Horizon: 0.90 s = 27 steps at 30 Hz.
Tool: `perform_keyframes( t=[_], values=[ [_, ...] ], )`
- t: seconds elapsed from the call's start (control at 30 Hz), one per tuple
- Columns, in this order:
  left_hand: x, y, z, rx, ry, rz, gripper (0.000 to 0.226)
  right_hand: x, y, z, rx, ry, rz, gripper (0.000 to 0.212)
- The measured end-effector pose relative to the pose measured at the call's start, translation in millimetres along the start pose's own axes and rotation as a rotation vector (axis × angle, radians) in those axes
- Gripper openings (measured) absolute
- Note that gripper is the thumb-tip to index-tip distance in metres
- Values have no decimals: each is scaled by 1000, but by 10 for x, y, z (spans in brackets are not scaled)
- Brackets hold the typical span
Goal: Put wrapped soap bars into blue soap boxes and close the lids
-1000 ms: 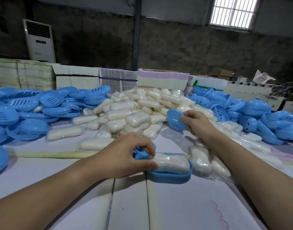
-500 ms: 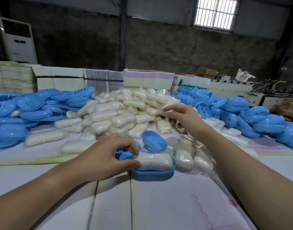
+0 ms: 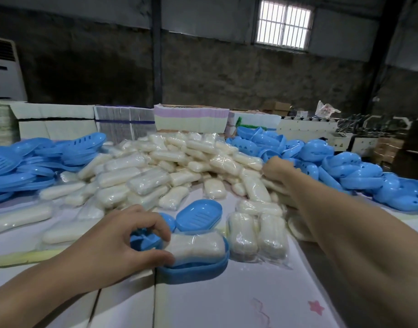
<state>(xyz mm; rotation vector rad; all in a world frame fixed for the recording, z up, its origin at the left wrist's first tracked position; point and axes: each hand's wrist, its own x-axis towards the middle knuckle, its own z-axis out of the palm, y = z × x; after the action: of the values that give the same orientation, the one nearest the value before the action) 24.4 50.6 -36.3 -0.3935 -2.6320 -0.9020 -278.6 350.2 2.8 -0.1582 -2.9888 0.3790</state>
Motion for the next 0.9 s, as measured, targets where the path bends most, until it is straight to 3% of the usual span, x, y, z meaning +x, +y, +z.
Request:
perform_keyframes(
  t=[0.1,0.27,0.37,0.43,0.6,0.7,0.8,0.9],
  values=[
    [-3,-6,17,3,10,17,63,125,-28,82,30,-56,15,51],
    [-13,0,33,25,-10,3,66,231,26,107,127,-51,35,47],
    [-14,17,37,22,-14,1,66,256,65,106,116,-11,-6,34],
    [-12,21,43,16,-10,2,63,240,77,91,201,65,-38,21],
    [-26,48,49,13,-2,12,52,7,14,-9,524,407,-149,36],
    [-41,75,50,-9,8,9,48,-247,-152,-145,753,466,-249,31],
    [-51,89,55,-9,4,17,47,-653,-397,-291,991,358,-367,26],
    [-57,92,49,3,-3,1,48,-1181,-672,-429,1249,67,-501,23]
  ],
)
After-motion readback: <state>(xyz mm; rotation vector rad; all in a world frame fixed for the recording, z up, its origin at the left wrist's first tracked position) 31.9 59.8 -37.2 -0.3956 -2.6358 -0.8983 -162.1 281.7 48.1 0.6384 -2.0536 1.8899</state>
